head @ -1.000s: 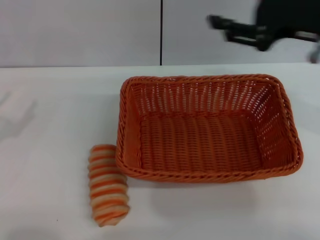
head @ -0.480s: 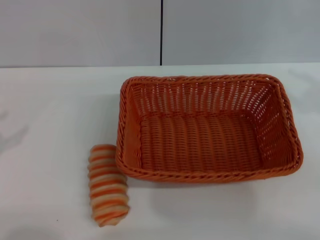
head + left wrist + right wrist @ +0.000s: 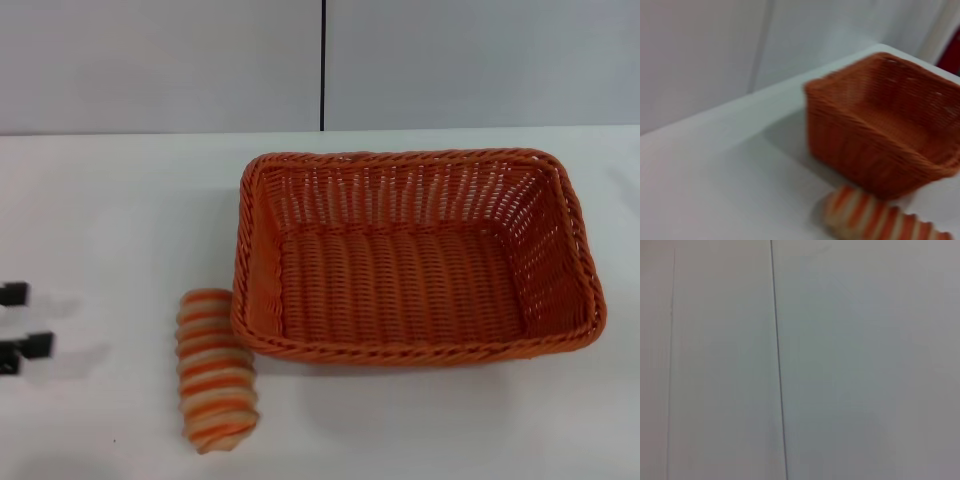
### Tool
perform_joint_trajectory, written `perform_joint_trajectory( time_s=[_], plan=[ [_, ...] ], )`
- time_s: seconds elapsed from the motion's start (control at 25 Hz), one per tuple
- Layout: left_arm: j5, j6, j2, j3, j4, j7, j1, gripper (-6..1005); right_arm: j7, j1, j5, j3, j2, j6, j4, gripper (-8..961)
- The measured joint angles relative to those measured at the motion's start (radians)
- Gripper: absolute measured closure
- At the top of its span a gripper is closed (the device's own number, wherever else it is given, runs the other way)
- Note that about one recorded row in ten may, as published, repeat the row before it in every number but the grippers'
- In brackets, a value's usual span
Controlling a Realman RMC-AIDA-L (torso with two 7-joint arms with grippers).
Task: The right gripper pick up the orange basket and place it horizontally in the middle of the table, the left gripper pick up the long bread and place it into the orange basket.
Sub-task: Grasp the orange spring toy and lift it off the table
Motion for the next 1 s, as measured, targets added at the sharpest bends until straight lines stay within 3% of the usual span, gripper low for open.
perform_joint_trajectory(
  time_s=[0.04,0.12,0.16,0.36,0.6,0.72,0.76,1.0],
  plan=[
    [0.010,0.010,-0.022,0.006,0.005,0.022,-0.002,219,0.000,0.001,0.009,0.005,0.000,-0.014,0.012,377],
    [0.012,0.017,-0.034,0.008,0.005,0.040,-0.002,226,0.000,0.002,0.021,0.009,0.000,-0.035,0.027,377],
    [0.014,0.034,-0.069,0.010,0.002,0.091,0.000,229,0.001,0.002,0.024,0.011,0.000,-0.053,0.034,377],
    [0.027,0.048,-0.107,0.018,-0.052,0.175,0.012,246,0.008,-0.003,0.024,0.011,0.002,-0.075,0.042,378],
    [0.058,0.052,-0.132,0.021,-0.102,0.243,0.017,266,0.010,-0.003,0.043,0.011,0.002,-0.104,0.076,378],
    [0.062,0.052,-0.132,0.021,-0.122,0.257,0.017,275,0.010,-0.002,0.045,0.011,0.000,-0.109,0.080,378],
    [0.064,0.041,-0.132,0.028,-0.197,0.289,0.010,279,0.010,-0.002,0.046,0.009,0.000,-0.110,0.082,378],
    [0.062,0.029,-0.135,0.029,-0.229,0.310,0.005,299,0.007,0.003,0.046,0.010,0.000,-0.121,0.102,378]
  ],
)
